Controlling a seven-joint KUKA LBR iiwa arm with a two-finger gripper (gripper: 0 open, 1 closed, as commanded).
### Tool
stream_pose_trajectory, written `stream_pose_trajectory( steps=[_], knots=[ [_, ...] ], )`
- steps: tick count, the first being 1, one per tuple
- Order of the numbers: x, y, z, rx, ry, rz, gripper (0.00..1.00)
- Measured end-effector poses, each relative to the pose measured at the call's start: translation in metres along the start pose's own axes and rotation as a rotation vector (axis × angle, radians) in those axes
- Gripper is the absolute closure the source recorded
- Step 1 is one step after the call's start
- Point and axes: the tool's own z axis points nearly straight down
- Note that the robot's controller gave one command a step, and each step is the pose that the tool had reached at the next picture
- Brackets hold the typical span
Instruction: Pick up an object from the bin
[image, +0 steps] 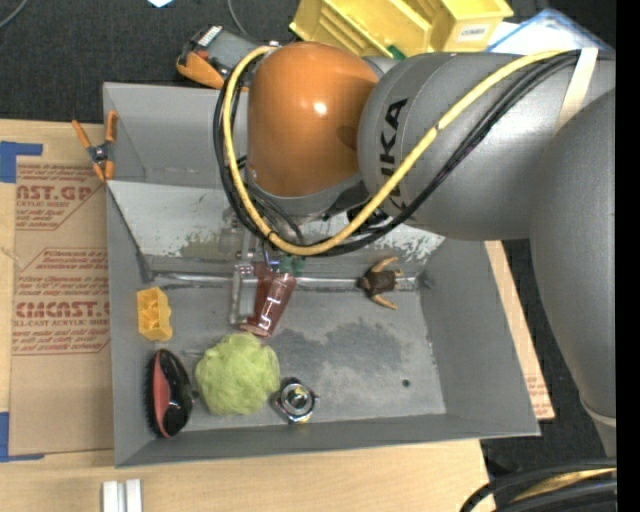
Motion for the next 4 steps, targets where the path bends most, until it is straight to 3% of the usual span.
stream_pose_trajectory(
  steps=[1, 2, 3, 4],
  knots=[
    [-0.001, -0.002, -0.005, -0.002, -0.007, 0.003, 0.0],
    [0.057, -0.018, 0.103, 0.0, -0.007, -0.163, 0.0],
    [0.081, -0.026, 0.082, -0.001, -0.016, -0.493, 0.0],
    [0.093, -0.017, 0.145, -0.001, 0.0, -0.399, 0.0]
  ],
)
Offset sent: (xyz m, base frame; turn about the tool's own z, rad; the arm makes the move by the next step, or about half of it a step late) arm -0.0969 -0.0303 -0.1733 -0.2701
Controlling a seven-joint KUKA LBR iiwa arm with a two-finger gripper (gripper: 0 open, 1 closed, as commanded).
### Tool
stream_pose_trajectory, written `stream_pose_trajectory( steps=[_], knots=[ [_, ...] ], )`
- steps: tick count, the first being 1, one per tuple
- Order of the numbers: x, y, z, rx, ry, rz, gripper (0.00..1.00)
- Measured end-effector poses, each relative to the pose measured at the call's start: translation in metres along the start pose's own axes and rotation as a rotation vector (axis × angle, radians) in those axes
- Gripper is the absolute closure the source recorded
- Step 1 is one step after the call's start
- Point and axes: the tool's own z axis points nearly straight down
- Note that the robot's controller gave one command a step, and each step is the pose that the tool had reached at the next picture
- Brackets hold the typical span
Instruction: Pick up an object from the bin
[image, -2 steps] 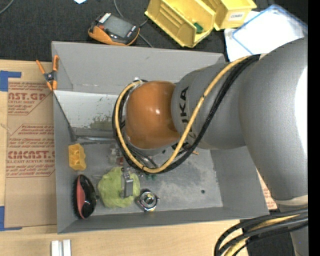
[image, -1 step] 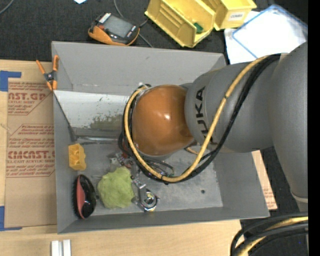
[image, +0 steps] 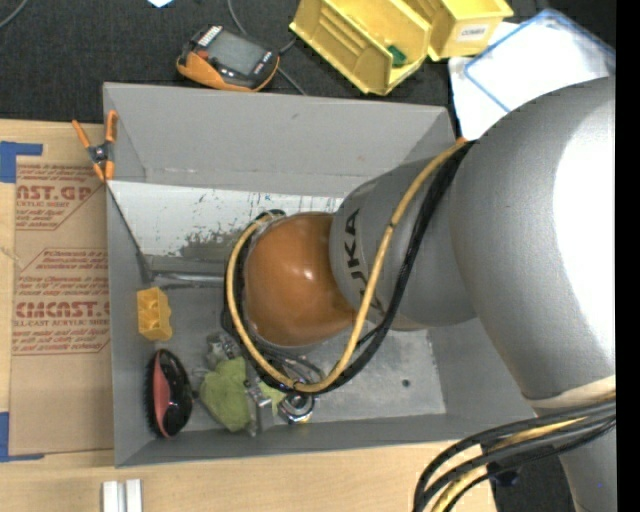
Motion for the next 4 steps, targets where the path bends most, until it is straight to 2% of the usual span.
stream_pose_trajectory(
  steps=[1, 2, 4],
  knots=[
    [-0.001, -0.003, 0.026, 0.006, -0.037, -0.209, 0.0],
    [-0.004, 0.0, 0.029, -0.001, -0.004, -0.206, 1.0],
    [-0.003, 0.0, 0.018, -0.001, -0.001, -0.206, 1.0]
  ],
)
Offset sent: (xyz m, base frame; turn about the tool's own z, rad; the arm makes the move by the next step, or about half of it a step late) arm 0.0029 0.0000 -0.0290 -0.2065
